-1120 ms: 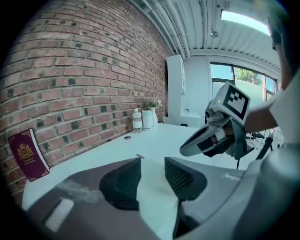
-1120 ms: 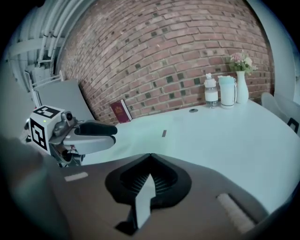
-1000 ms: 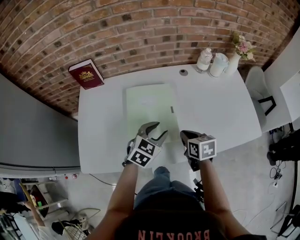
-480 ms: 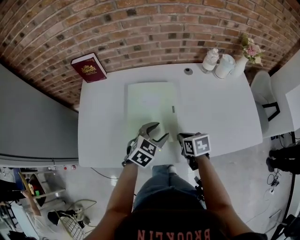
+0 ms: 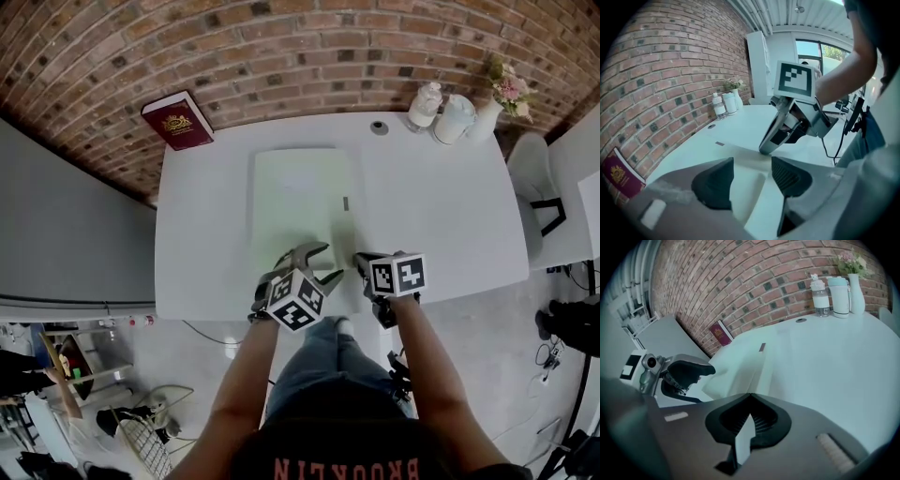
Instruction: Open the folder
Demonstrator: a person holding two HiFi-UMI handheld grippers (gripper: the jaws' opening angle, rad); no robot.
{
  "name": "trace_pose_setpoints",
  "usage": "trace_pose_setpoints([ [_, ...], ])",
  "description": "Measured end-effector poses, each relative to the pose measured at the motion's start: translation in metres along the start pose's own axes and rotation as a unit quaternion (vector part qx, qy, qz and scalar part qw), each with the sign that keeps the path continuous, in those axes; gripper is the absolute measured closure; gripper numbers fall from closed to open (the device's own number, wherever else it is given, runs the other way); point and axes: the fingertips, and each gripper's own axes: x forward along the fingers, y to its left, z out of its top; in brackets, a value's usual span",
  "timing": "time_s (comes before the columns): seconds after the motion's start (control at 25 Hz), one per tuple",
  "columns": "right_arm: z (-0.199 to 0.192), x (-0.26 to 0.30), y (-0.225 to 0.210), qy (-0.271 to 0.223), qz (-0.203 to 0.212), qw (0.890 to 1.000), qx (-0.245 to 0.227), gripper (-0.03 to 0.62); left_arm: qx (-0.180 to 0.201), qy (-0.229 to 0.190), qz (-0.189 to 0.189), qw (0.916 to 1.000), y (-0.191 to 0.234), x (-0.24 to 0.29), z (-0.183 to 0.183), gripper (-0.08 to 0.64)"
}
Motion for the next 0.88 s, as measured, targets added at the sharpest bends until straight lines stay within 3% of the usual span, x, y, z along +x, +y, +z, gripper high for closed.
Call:
trace_pose_setpoints([
  [0.4,0.000,-0.002,-0.001,-0.021,-0.011,1.000,-0.008,0.591,0.091,0.041,0.006,0.9950,-0.016,0.019,-0.009,0.311],
  [0.68,0.001,0.000,-0.001,-0.035,-0.008,0.999,0.007,0.591,0.181,0.070,0.022,0.9808,-0.017,0.034,-0.010,0.313],
  [0.88,0.001,-0.002,-0.001,-0.051,0.007,0.998,0.042,0.591,0.215,0.079,0.032,0.9729,-0.021,0.040,-0.007,0.392],
])
